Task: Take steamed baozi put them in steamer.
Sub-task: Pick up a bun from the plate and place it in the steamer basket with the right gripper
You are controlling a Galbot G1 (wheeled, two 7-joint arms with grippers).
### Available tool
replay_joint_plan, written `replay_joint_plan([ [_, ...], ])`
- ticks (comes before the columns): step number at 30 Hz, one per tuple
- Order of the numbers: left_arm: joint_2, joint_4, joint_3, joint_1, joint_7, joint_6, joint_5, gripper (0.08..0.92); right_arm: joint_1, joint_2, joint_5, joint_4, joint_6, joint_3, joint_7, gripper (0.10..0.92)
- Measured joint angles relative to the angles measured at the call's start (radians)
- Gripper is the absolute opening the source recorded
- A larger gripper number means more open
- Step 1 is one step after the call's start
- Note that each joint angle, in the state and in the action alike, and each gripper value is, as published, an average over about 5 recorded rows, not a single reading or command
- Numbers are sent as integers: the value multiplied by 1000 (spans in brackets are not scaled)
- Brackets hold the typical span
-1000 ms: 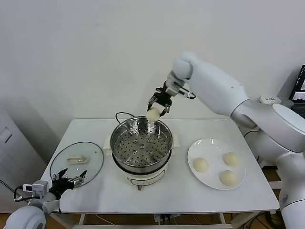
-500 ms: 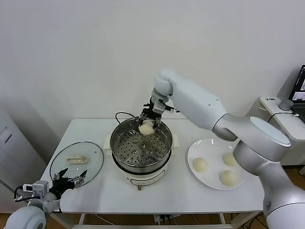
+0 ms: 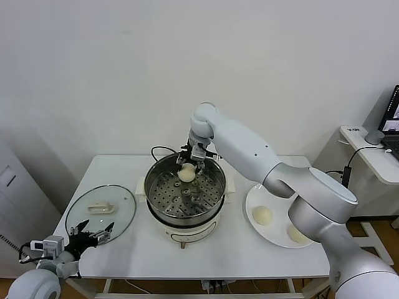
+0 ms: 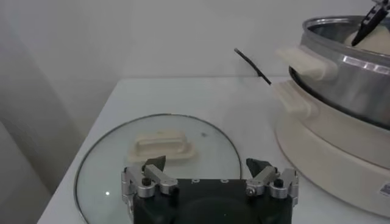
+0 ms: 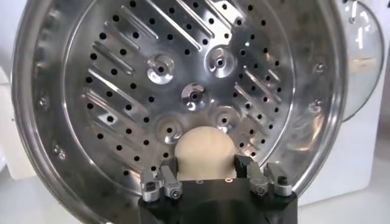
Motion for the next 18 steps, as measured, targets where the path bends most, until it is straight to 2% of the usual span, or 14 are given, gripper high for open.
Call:
replay_joint_plan([
  [9, -2, -2, 0, 2, 0, 0, 0, 823, -9, -6, -14, 12, 0, 5, 23, 808],
  [18, -7, -11, -8, 12, -1, -1, 0, 823, 84, -58, 151, 13, 0, -58, -4, 823],
])
